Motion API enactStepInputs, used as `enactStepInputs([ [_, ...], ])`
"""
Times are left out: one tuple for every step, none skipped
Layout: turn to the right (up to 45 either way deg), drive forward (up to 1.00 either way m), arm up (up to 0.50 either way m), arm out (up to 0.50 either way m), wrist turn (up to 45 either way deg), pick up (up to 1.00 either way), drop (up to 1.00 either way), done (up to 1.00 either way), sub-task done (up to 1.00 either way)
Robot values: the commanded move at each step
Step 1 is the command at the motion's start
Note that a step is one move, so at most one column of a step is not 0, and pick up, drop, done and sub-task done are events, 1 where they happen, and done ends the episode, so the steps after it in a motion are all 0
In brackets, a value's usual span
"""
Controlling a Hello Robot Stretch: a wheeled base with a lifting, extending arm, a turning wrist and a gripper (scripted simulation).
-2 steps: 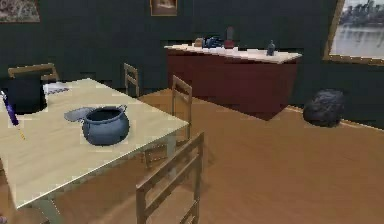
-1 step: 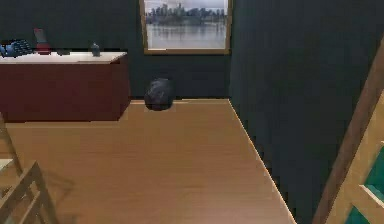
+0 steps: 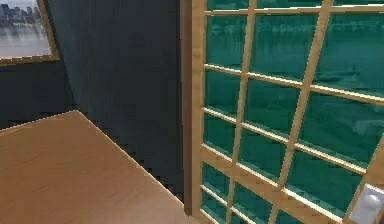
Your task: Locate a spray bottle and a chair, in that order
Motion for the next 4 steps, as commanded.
enactStepInputs([
  [0.0, 0.20, 0.00, 0.00, 0.0, 0.00, 0.00, 0.00, 0.00],
  [-45.0, 0.00, 0.00, 0.00, 0.0, 0.00, 0.00, 0.00, 0.00],
  [-45.0, 0.00, 0.00, 0.00, 0.0, 0.00, 0.00, 0.00, 0.00],
  [-45.0, 0.00, 0.00, 0.00, 0.0, 0.00, 0.00, 0.00, 0.00],
])
